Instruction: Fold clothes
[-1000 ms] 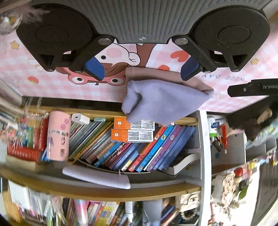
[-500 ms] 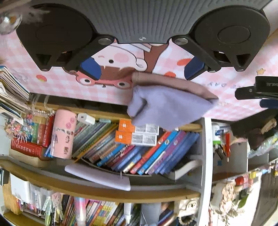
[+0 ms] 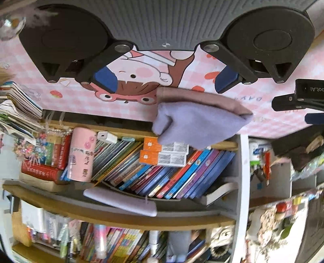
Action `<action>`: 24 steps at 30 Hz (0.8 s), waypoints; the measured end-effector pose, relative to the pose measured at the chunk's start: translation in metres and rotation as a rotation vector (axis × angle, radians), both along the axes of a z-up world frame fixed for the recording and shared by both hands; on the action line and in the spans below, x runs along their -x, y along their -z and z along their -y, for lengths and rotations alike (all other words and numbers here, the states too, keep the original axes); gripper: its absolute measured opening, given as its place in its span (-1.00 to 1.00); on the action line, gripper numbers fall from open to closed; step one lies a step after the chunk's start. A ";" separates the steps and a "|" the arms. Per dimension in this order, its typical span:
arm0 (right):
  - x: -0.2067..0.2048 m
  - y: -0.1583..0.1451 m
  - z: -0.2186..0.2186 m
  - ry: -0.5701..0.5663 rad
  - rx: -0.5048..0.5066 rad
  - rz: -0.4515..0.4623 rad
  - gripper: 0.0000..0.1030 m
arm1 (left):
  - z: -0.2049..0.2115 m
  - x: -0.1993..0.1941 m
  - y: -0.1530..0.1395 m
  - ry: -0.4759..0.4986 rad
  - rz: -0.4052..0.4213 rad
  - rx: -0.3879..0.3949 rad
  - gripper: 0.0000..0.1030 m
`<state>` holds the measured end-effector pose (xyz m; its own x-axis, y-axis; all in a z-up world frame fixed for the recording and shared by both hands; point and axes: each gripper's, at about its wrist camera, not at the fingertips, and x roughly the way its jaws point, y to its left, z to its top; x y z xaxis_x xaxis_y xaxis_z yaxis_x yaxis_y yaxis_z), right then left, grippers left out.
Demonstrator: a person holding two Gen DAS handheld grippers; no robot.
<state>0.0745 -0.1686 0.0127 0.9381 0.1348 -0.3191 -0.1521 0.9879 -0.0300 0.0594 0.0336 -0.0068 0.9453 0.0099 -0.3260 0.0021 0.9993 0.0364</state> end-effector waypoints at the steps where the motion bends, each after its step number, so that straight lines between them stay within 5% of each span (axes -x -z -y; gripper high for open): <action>1: -0.002 0.000 0.002 0.004 -0.010 -0.002 1.00 | 0.001 -0.001 0.000 0.002 -0.006 -0.007 1.00; 24: -0.010 0.002 -0.001 -0.024 -0.002 -0.056 1.00 | -0.001 -0.009 0.003 -0.004 -0.062 0.005 1.00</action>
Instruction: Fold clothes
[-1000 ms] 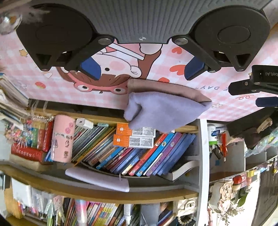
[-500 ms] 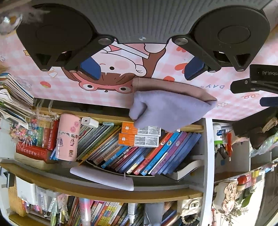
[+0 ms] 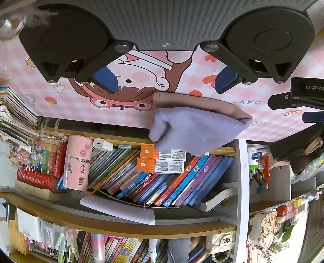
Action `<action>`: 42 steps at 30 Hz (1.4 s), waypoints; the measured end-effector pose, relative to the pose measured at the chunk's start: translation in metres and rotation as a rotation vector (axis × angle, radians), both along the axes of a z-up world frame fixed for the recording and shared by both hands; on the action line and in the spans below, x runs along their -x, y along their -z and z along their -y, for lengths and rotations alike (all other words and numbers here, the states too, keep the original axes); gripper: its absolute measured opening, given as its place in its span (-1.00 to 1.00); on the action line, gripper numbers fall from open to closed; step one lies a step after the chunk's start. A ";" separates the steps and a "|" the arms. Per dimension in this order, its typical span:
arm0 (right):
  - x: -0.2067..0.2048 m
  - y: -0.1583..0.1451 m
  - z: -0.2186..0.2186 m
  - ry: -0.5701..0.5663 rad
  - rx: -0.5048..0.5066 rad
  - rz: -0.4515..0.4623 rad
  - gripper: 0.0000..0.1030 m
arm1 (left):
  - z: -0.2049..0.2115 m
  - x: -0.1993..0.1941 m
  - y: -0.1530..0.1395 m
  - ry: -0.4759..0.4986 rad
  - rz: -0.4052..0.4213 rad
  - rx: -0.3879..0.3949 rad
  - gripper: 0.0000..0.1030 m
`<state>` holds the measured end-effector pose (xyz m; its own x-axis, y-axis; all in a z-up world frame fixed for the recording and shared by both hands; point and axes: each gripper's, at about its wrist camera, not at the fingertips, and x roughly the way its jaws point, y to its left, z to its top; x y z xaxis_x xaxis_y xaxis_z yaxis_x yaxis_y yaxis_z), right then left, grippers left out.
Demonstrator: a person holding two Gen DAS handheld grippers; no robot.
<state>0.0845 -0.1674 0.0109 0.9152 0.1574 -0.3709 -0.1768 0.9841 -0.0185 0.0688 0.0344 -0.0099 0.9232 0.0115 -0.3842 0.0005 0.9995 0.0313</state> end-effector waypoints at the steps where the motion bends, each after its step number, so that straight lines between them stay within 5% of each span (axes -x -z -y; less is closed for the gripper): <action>1: 0.000 0.000 0.000 0.000 0.000 0.000 1.00 | 0.000 0.000 0.000 0.000 0.000 0.000 1.00; 42: -0.002 0.001 -0.001 -0.007 0.009 -0.007 1.00 | 0.002 -0.001 0.001 0.000 -0.005 -0.009 1.00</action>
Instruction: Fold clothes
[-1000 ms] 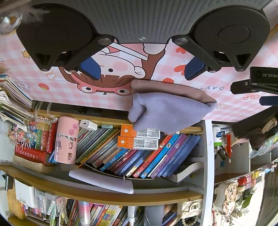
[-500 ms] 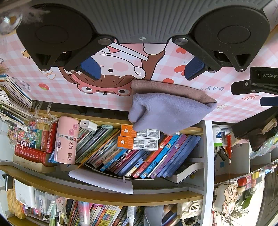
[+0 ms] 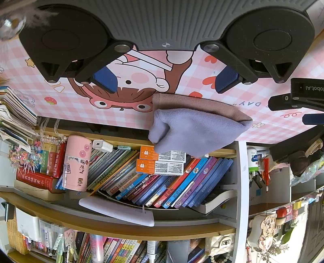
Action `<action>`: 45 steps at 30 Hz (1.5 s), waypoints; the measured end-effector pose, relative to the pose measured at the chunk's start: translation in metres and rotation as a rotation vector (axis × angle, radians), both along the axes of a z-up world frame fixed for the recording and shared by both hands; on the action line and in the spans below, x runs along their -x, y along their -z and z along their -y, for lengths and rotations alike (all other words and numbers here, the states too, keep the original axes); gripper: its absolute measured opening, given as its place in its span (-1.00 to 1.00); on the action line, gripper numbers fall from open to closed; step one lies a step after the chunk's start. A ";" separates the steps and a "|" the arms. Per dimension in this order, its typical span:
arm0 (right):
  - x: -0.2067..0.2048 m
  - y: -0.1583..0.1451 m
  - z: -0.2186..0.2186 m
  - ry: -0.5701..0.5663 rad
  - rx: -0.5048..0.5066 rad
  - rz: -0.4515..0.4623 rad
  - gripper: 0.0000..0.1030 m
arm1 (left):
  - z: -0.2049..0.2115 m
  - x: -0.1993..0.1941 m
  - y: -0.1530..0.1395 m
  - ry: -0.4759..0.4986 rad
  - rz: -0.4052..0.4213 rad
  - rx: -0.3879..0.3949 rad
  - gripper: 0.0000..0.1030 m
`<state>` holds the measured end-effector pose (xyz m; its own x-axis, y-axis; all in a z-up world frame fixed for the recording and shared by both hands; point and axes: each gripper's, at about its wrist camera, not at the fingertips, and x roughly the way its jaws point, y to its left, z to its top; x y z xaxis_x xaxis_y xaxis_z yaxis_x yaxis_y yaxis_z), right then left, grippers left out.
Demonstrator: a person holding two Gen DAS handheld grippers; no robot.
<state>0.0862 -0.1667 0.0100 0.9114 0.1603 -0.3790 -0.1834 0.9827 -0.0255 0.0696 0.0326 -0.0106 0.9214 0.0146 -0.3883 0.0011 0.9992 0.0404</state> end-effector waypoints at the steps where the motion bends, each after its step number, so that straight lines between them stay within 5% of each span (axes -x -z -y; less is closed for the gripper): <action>1: 0.000 0.000 0.000 0.000 0.000 0.000 1.00 | 0.000 0.000 0.000 0.001 0.000 -0.003 1.00; 45: -0.001 0.001 -0.001 -0.004 0.001 -0.008 1.00 | -0.002 -0.003 0.001 -0.002 -0.022 0.006 1.00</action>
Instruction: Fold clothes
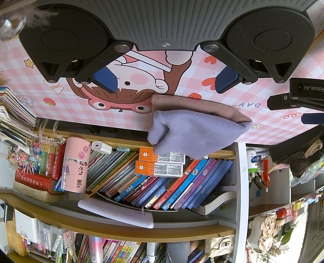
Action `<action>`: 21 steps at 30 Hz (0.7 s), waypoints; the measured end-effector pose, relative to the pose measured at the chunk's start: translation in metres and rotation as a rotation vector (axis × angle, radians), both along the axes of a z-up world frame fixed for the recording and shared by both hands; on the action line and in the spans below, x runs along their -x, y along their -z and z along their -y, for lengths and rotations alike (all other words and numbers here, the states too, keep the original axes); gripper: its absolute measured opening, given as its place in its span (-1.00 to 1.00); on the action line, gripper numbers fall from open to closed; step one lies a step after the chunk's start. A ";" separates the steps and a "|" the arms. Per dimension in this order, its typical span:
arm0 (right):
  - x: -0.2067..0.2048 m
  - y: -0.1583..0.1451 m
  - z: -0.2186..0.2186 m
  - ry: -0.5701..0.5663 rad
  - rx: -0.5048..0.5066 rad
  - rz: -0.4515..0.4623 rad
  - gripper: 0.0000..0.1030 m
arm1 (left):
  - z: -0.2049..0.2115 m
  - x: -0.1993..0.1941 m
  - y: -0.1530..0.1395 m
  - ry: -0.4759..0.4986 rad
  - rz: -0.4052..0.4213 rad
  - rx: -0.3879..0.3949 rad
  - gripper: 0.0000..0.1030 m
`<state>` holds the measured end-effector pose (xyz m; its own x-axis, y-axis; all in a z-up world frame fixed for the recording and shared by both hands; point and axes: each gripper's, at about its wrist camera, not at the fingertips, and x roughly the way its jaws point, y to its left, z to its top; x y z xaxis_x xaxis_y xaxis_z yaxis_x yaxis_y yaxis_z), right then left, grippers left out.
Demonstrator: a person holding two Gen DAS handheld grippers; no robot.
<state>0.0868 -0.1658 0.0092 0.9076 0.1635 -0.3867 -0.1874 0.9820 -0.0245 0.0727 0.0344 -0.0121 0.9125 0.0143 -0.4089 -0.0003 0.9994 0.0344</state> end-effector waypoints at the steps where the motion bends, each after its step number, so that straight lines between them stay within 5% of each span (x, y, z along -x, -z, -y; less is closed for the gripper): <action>1: 0.000 0.000 0.000 0.000 0.000 0.000 1.00 | 0.000 0.000 0.000 0.000 -0.002 0.001 1.00; 21: -0.002 0.001 0.000 -0.005 0.004 -0.010 1.00 | 0.000 -0.002 0.000 0.000 -0.013 0.002 1.00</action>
<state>0.0883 -0.1654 0.0086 0.9027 0.1663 -0.3968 -0.1922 0.9810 -0.0261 0.0747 0.0349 -0.0126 0.9071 0.0131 -0.4208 0.0006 0.9995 0.0325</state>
